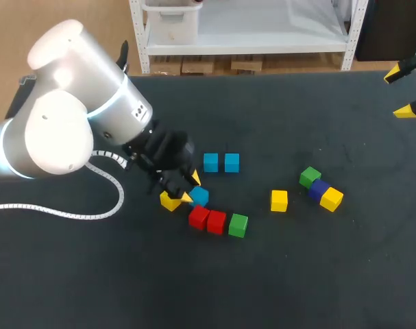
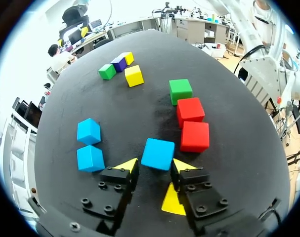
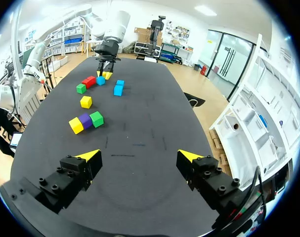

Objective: Place the blue cubes, place green cubes on the blue cubes, place the yellow cubes on the green cubes, then place the red cubes on the yellow cubes, and place purple cube on the red cubes.

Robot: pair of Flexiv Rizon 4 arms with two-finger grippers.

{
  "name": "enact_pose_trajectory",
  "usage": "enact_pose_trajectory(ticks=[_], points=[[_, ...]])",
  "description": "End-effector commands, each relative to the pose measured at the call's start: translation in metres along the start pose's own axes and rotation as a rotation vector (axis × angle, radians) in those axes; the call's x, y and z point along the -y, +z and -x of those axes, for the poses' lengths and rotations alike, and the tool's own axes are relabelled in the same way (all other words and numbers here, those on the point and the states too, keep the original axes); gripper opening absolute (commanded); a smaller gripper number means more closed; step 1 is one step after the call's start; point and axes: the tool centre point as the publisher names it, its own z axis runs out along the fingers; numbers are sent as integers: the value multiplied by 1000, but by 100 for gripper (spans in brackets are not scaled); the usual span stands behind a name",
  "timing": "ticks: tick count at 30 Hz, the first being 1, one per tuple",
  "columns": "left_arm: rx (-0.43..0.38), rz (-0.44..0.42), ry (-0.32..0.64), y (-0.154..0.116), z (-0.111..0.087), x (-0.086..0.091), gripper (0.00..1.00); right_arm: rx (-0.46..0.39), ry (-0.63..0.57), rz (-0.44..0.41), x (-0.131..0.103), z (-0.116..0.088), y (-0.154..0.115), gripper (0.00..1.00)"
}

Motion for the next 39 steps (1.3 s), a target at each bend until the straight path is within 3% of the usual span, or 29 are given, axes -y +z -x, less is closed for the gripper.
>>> enact_pose_trajectory(ticks=[1, 11, 18, 27, 39], points=[[-2, 6, 4, 1, 3, 3, 0, 1, 0, -1, 0, 0, 0, 100], [-17, 30, -17, -3, 7, 3, 0, 1, 0, -1, 0, 0, 0, 100], [-27, 73, -24, -19, 16, -7, 0, 1, 0, -1, 0, 0, 0, 100], [-5, 81, 25, -30, 51, -14, 0, 1, 0, -1, 0, 0, 0, 100], [59, 4, 98, -8, 117, 15, 0, 1, 0, -1, 0, 0, 0, 100]])
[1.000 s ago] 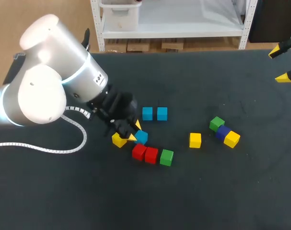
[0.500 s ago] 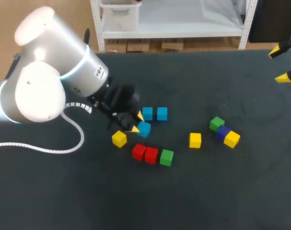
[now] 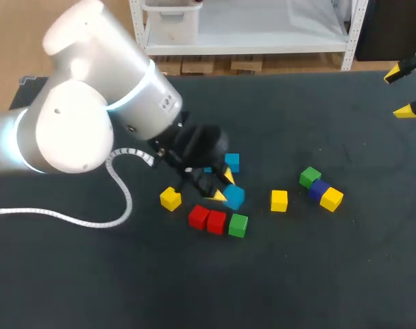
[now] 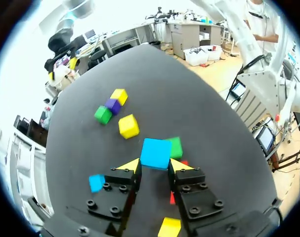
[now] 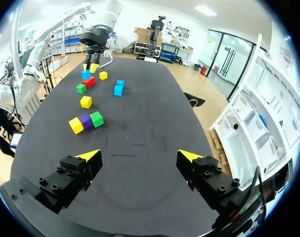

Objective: Place the blue cubes, place green cubes on the blue cubes, place the yellow cubes on the green cubes, then place the red cubes on the yellow cubes, and place purple cube on the red cubes.

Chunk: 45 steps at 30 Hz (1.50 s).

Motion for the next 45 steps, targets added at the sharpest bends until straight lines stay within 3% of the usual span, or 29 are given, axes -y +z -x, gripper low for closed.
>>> enact_pose_trajectory(ticks=[1, 12, 23, 40, 42, 45], points=[[18, -11, 17, 11, 17, 4, 0, 1, -1, -1, 0, 0, 0, 100], [69, -45, 23, 50, 36, 10, 0, 1, -1, -1, 0, 0, 0, 100], [99, -69, 63, 70, 57, 8, 0, 1, -1, -1, 0, 0, 0, 100], [57, -69, 117, 94, 47, 7, 0, 1, -1, -1, 0, 0, 0, 100], [60, -69, 121, 94, 48, 8, 16, 1, -1, -1, 0, 0, 0, 100], [57, -72, 122, 94, 49, 8, 33, 1, -1, -1, 0, 0, 0, 100]])
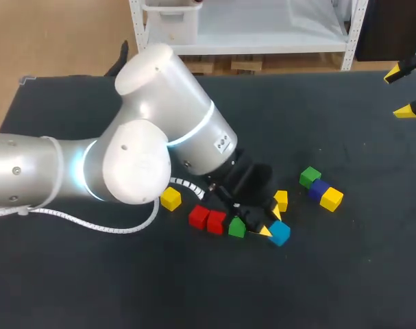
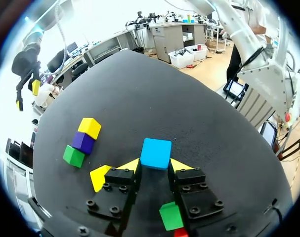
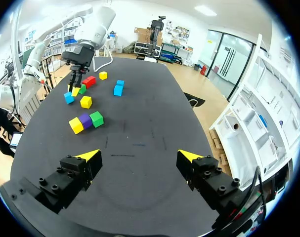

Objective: Place the blue cubes, place green cubes on the blue cubes, place the yellow cubes on the green cubes, then place the red cubes on the yellow cubes, and place purple cube on the red cubes.

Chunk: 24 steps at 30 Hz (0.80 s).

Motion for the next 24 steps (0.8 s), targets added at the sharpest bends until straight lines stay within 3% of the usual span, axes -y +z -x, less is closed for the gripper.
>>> enact_pose_trajectory(ticks=[1, 5, 9, 10, 18, 24], points=[[-4, -3, 1, 1, -1, -1, 35, 1, 0, -1, 0, 0, 0, 100], [-7, 5, -4, -2, -3, -1, 47, 1, 0, -1, 0, 0, 0, 100], [-25, 26, -12, -9, -6, -1, 82, 1, 0, -1, 0, 0, 0, 100], [-24, 39, -14, -12, -6, -2, 96, 1, 0, -1, 0, 0, 0, 100], [-25, 123, -13, -59, -14, 1, 100, 1, 0, -1, 0, 0, 0, 100], [-18, 162, -106, -103, -35, 11, 100, 1, 0, -1, 0, 0, 0, 100]])
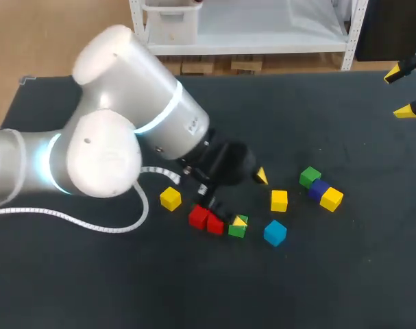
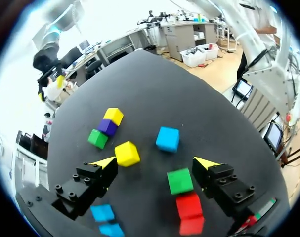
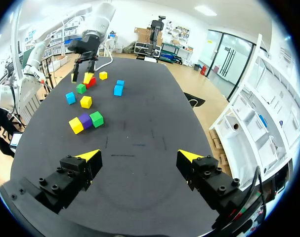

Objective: Place the blue cubes, place green cubes on the blue cubes, place the yellow cubes on the green cubes, then place the red cubes on the yellow cubes, and place purple cube on the red cubes.

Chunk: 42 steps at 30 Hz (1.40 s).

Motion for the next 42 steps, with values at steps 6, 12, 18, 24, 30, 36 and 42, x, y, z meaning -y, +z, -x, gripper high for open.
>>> enact_pose_trajectory(ticks=[6, 12, 18, 24, 30, 36, 42], points=[[-19, 45, -202, -80, -55, 19, 100, 1, 0, -1, 0, 0, 0, 100], [-80, 70, -317, -113, -99, 28, 100, 1, 0, -1, 0, 0, 0, 100], [-114, 110, -373, -137, -134, 30, 100, 1, 0, -1, 0, 0, 0, 100], [-115, 155, -396, -150, -152, 33, 100, 1, 0, -1, 0, 0, 0, 100], [-81, 182, -410, -154, -169, 32, 100, 1, 0, -1, 0, 0, 0, 100], [-74, 166, -388, -160, -184, 31, 100, 1, 0, -1, 0, 0, 0, 100], [4, 88, -396, -166, -189, 36, 100, 1, 0, -1, 0, 0, 0, 100]])
